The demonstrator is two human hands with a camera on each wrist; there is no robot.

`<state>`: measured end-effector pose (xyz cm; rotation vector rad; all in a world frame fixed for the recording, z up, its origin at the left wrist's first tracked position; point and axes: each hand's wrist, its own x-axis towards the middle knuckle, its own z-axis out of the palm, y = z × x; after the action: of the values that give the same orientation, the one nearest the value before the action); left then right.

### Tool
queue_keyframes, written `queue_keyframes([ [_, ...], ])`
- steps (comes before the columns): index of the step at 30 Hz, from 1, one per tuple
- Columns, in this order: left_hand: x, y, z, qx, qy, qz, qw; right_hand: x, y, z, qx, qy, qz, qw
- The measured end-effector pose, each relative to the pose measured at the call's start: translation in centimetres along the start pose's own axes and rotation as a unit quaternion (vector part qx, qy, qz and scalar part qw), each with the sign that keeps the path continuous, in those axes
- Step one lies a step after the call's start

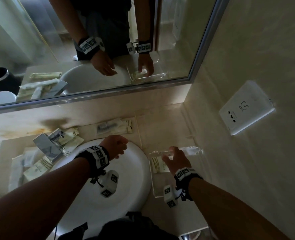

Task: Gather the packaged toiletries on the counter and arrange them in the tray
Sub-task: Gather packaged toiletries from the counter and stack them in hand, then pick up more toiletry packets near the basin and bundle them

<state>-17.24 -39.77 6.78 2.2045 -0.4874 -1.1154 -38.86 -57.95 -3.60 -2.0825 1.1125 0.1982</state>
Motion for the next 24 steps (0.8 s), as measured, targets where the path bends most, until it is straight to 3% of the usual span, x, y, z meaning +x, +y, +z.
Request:
queue_keyframes([
  [2,-0.2,-0.1,0.1,-0.006,0.005,-0.001,1.000,-0.5,0.4,0.0,-0.033,0.005,0.002,0.999],
  [6,-1.0,-0.4,0.4,-0.004,0.006,0.000,1.000,-1.8,0.9,-0.1,-0.122,0.080,-0.043,0.988],
  [13,-2.3,-0.5,0.5,0.004,0.014,0.009,1.000,-3.5,0.2,1.2,-0.243,-0.040,-0.141,0.959],
  [21,-2.5,-1.7,-0.3,-0.002,0.028,0.002,1.000,-3.3,-1.5,1.4,-0.256,-0.079,-0.123,0.956],
  [24,-2.1,-2.2,-0.8,-0.003,0.035,-0.007,0.999,-2.9,-3.3,0.8,-0.254,-0.035,-0.150,0.955],
])
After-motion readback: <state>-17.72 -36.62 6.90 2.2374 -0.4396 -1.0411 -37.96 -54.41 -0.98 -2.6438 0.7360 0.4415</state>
